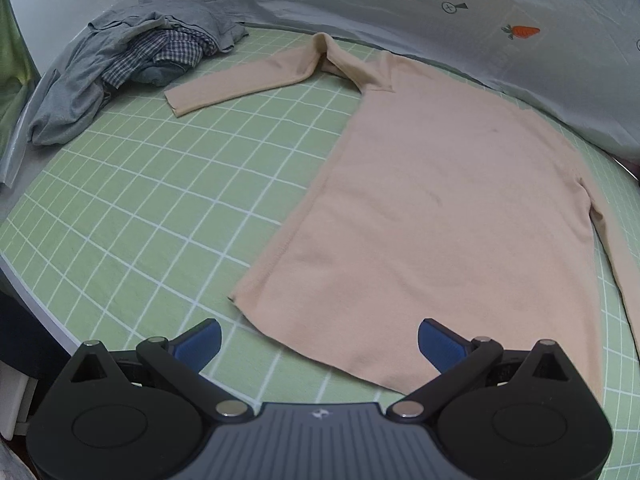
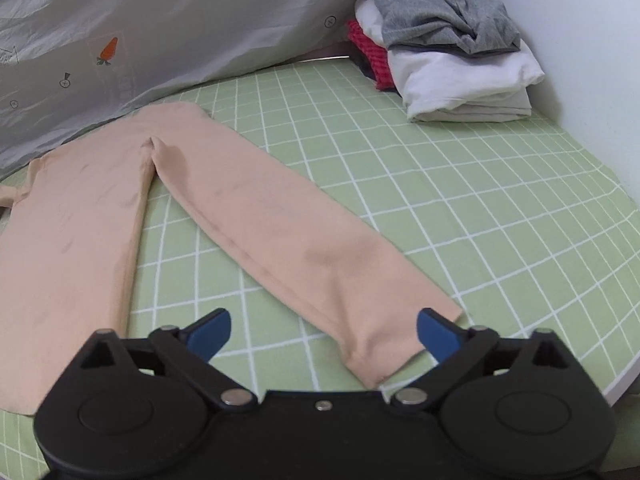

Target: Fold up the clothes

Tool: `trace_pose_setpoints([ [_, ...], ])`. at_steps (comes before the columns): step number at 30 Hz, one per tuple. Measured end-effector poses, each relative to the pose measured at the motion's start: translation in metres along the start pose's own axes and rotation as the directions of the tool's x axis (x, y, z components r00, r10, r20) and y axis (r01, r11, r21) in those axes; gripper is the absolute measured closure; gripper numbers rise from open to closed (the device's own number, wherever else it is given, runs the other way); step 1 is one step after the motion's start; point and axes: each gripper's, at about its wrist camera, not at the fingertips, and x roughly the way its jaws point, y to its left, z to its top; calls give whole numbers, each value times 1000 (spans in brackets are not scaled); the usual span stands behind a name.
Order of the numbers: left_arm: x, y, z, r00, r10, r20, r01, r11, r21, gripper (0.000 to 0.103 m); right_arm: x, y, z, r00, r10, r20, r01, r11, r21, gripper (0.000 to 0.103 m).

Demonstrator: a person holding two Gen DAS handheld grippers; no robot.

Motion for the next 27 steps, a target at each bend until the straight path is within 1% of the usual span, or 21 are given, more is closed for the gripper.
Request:
trace_pose_setpoints([
  [3,4,24,20,1000,2,15,-2,1000,10,0,2,32,8,1000,-13,28,13,1000,-3,0],
  [7,15,63,53,999,19,42,-19,1000,-5,0,5,80,14,998,-18,61,16,999,32,0],
  [12,38,111,98,997,40,67,-38,999,-33,0,11,150,13,998,-12,58,12,1000,-7,0],
  [15,57,129,128,996,37,83,-37,999,-8,0,18,187,11,999,-15,43,15,1000,-2,0],
  [18,76,141,156,995,19,98,-22,999,34,1,27,218,10,999,-37,30,36,999,31,0],
  [19,82,144,165,995,11,103,-16,999,45,2,30,226,11,999,-43,27,42,998,40,0],
  [21,97,150,184,994,-10,110,3,998,64,9,37,242,16,998,-55,26,54,997,49,0],
  [23,114,155,201,994,-34,106,26,997,70,20,44,255,25,997,-74,30,72,996,46,0],
  [25,131,158,214,994,-59,97,52,996,71,25,48,263,33,995,-97,31,96,994,48,0],
  [27,149,159,224,993,-82,87,74,994,86,25,49,271,39,992,-123,24,122,992,45,0],
])
